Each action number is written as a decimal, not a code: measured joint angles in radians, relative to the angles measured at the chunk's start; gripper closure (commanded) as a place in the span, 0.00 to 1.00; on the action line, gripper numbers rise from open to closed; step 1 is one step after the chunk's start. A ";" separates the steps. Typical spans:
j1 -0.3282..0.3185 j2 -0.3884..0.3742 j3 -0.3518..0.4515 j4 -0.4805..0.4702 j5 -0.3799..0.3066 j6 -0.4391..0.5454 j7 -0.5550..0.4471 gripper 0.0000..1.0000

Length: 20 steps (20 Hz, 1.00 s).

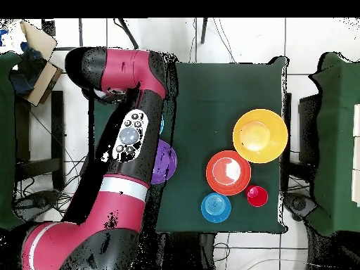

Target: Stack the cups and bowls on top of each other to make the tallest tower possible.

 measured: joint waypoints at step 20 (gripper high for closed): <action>-0.070 -0.121 0.033 0.063 -0.083 -0.176 -0.023 0.00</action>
